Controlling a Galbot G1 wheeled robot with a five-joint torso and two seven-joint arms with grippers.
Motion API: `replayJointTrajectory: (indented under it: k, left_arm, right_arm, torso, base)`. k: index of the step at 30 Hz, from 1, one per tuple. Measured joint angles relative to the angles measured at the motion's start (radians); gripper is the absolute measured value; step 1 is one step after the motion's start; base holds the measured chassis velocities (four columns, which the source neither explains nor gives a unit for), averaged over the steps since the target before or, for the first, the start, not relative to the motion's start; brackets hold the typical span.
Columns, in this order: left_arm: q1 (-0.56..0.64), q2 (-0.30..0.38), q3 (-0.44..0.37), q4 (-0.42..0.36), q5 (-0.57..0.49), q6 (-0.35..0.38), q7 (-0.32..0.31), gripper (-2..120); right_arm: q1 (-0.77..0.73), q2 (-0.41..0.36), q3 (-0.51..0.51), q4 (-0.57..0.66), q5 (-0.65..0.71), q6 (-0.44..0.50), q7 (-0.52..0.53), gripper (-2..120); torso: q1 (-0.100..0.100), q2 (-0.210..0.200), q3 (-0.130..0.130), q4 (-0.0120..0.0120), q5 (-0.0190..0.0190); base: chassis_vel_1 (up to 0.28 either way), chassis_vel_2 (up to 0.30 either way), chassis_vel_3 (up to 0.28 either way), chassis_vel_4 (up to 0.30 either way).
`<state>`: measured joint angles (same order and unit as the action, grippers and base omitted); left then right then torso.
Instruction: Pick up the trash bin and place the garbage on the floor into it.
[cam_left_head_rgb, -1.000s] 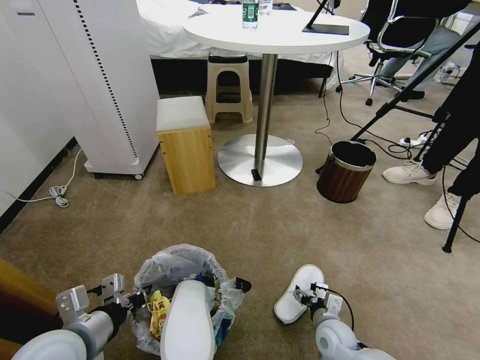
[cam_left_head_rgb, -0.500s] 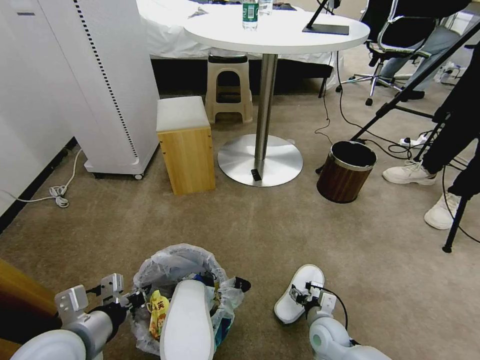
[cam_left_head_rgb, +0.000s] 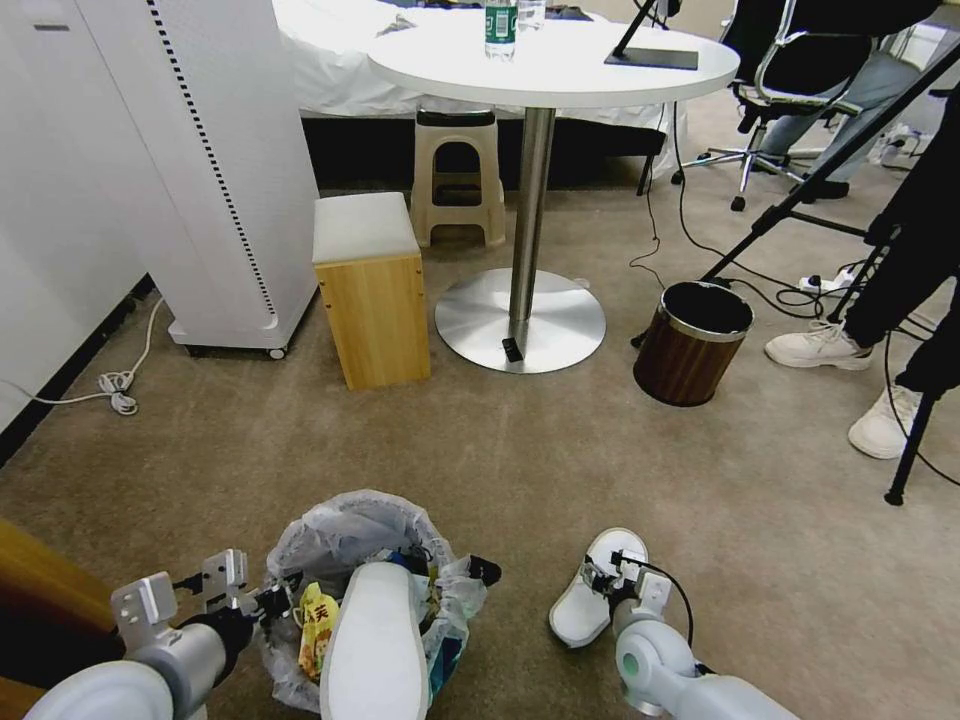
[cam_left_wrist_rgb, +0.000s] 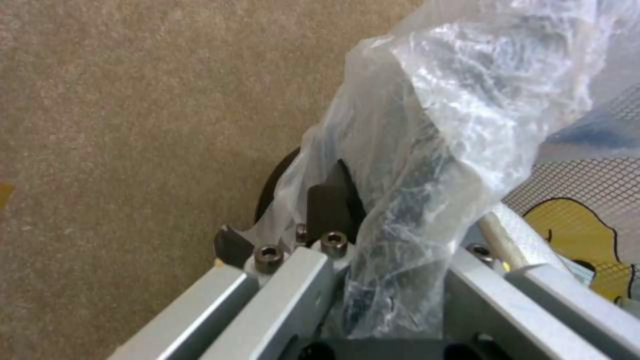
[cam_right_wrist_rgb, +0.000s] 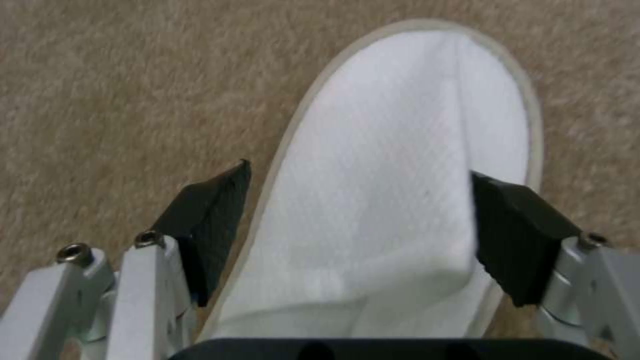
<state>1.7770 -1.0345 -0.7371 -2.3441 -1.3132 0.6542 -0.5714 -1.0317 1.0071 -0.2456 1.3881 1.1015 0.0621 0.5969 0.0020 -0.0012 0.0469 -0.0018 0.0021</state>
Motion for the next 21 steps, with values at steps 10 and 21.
replayJointTrajectory:
  k: [10, 21]
  left_arm:
    - [-0.002, 0.0, 0.0, 0.001, 0.002, -0.005, 0.002, 0]
    - [-0.003, -0.003, 0.0, -0.003, 0.001, -0.008, 0.002, 0]
  right_arm:
    - [-0.007, -0.003, 0.014, -0.004, 0.007, 0.001, 0.005, 75]
    - [-0.021, 0.002, 0.018, -0.015, -0.013, 0.003, 0.013, 39]
  torso:
    - [0.0, 0.0, 0.0, 0.0, 0.0]
    - [0.0, 0.0, 0.0, 0.0, 0.0]
  base:
    - [0.0, 0.0, 0.0, 0.0]
    - [0.0, 0.0, 0.0, 0.0]
